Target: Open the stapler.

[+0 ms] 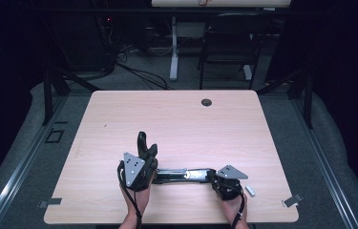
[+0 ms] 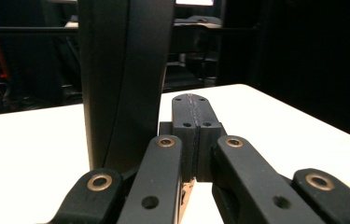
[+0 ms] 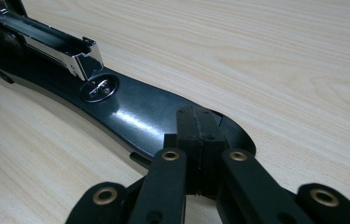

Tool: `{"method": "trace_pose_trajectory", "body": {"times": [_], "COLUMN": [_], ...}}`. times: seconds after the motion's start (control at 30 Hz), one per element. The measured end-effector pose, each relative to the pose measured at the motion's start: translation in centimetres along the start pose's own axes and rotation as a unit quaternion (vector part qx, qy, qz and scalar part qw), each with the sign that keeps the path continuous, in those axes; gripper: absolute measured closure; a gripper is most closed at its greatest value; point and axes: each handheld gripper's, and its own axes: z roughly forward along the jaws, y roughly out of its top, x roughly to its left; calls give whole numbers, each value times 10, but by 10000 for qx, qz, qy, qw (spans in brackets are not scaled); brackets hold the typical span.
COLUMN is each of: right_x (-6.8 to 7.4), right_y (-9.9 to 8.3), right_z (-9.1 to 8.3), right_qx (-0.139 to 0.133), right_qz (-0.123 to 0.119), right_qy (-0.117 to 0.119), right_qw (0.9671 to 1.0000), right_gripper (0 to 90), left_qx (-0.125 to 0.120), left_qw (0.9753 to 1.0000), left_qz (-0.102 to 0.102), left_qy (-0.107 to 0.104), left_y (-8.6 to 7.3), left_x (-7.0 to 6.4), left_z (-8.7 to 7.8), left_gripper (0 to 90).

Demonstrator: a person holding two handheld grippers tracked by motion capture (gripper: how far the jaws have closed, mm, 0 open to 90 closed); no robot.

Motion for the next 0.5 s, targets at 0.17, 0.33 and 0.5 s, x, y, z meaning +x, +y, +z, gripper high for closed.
{"method": "trace_pose_trajectory", "body": {"times": [0.17,0.33,0.5], "right_x": [0,0,0], "right_y": [0,0,0], "right_z": [0,0,0], "right_qx": [-4,-16,-19], "right_qz": [9,40,32], "right_qy": [1,-21,-28], "right_qw": [10000,10000,10000], "right_gripper": [900,900,900], "left_qx": [87,196,195], "left_qw": [9988,9977,9978], "left_qz": [-383,-476,-413], "left_qy": [286,446,486], "left_y": [-4,-12,-13], "left_x": [31,49,51], "left_z": [-8,-16,-19], "left_gripper": [900,900,900]}}
